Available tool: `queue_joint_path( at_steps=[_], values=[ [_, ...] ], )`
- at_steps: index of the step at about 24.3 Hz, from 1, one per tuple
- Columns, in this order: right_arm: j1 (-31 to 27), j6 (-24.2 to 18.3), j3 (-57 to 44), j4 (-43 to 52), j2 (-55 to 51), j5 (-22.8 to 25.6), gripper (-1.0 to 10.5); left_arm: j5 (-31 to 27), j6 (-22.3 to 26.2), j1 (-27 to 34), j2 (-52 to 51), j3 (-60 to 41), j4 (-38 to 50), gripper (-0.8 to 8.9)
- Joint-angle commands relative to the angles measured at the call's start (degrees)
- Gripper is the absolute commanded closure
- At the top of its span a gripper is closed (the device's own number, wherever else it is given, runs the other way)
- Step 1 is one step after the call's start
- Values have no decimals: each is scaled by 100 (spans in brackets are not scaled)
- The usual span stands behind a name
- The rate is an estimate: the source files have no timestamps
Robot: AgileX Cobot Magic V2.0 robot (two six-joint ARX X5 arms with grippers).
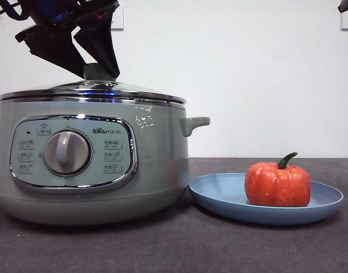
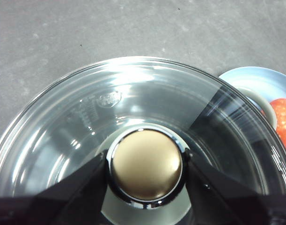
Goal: Take the pumpkin out from the steamer,put the pumpkin in the blue plate,close the lid
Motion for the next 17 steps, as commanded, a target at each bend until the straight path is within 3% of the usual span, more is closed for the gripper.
queue_joint_path(
  at_steps=[1, 17],
  values=[
    [4, 83, -20, 33, -13, 17, 321, 44, -197, -42, -72, -28, 149, 822],
    [4, 83, -20, 33, -13, 15, 321, -289, 94, -44, -72, -28, -278, 798]
  ],
)
